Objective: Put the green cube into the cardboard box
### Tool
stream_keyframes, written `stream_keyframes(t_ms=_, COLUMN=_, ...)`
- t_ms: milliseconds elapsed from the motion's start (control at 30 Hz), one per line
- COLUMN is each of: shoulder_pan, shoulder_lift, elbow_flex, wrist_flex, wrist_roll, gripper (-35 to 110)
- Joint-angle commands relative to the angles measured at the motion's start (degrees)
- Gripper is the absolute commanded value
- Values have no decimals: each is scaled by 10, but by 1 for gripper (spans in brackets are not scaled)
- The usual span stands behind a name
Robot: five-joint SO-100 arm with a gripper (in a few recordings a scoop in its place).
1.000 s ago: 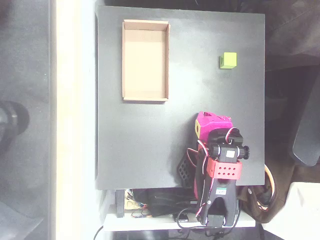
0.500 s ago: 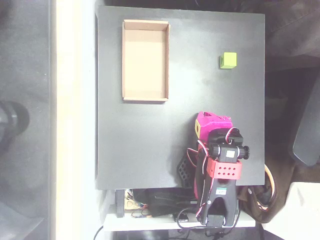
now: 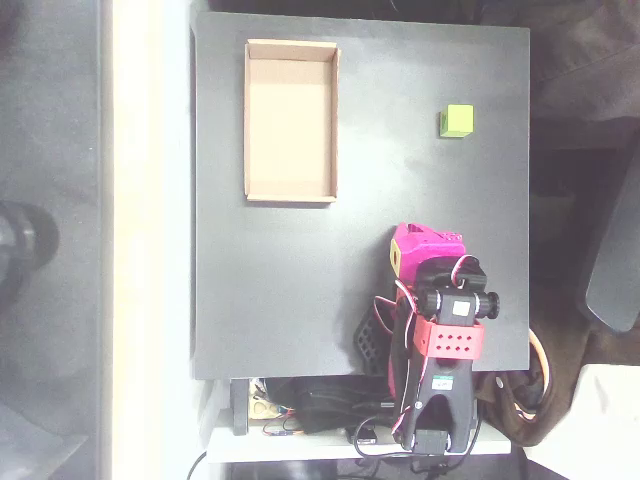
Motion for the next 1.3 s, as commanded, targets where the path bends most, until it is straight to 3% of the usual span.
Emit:
stream_keyframes(t_ms=0, shoulder_pan=7, shoulder_lift=-5, elbow_flex=-54, wrist_flex=15, wrist_roll=1, gripper=2)
stream_keyframes(t_ms=233, shoulder_pan=7, shoulder_lift=-149, elbow_flex=-221, wrist_flex=16, wrist_roll=1, gripper=2)
stream_keyframes(t_ms=767, shoulder_pan=17, shoulder_lift=-688, elbow_flex=-855, wrist_flex=16, wrist_roll=4, gripper=2)
stream_keyframes(t_ms=1267, shoulder_pan=81, shoulder_lift=-1002, elbow_flex=-1079, wrist_flex=9, wrist_roll=-2, gripper=3)
